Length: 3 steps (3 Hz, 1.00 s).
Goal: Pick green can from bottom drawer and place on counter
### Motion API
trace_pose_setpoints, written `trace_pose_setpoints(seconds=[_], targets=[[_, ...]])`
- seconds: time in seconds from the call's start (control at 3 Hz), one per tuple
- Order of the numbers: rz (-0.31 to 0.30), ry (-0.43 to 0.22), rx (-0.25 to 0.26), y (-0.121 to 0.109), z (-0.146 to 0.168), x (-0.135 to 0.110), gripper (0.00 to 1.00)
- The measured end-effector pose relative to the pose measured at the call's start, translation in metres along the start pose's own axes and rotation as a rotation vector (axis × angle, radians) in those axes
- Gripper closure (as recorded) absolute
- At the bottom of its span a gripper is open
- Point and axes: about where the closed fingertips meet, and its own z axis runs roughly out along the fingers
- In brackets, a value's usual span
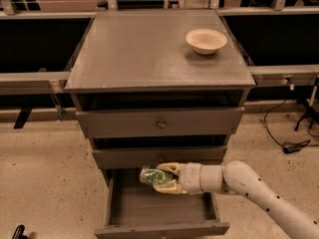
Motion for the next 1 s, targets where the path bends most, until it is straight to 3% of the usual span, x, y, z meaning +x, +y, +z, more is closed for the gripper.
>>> trace_pose_setpoints(seconds=[0.33, 0.67, 1.0], targets=[[-0.047, 0.191, 0.024, -0.025, -0.007, -0.049, 1.00], [-0.104, 0.322, 0.020, -0.057, -0.018, -0.098, 1.00], [-0.136, 0.377, 0.001, -0.089, -0.036, -0.141, 1.00]])
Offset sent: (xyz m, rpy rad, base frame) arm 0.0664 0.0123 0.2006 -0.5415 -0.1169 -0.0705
